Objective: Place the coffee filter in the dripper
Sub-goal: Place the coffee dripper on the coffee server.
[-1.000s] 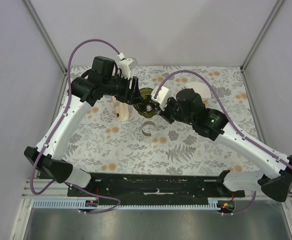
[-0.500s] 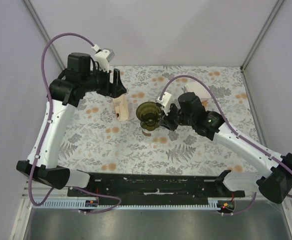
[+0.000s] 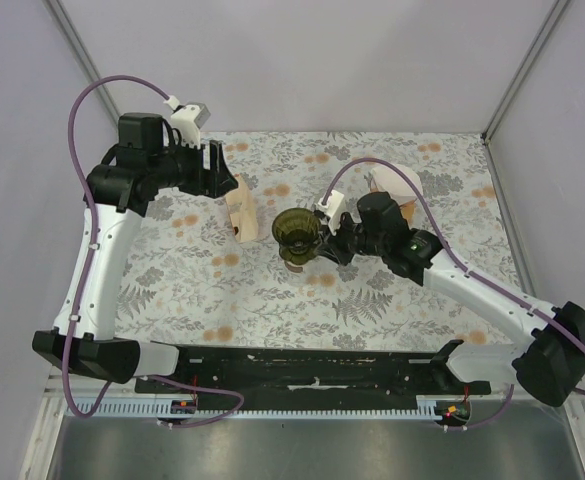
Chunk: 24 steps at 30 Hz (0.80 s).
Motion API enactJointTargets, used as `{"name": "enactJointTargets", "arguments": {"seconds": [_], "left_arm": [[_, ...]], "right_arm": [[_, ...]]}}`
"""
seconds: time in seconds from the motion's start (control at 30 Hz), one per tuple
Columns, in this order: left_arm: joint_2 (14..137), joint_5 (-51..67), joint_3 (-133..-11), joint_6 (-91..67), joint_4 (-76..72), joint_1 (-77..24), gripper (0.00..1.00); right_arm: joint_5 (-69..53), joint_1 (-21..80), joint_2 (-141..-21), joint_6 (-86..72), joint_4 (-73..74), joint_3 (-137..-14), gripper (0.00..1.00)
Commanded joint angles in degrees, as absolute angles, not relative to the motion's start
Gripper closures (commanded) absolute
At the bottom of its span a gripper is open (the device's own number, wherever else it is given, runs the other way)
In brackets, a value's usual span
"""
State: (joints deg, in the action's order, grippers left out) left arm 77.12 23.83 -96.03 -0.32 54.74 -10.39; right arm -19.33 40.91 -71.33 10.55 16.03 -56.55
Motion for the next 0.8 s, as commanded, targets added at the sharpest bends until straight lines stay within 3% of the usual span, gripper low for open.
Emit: {"name": "enactJointTargets", "arguments": {"seconds": [0.0,0.5,0.77], "left_arm": [[76.2,26.5,-96.1,1.6,52.6,-9.6,0.23],[76.1,27.2,-95.4,2.5,52.6,-8.9,0.24],[76.2,27.6,-95.1,2.6,52.6,-8.5,0.24]], "right_arm": [[-21.4,39.9,-72.0,9.9,9.0,-55.3,1.00],[-23.6,38.4,-74.8,9.1,8.6,-54.1,1.00],[-24.8,38.3,-75.7,8.4,8.0,-53.1,0.88]]}}
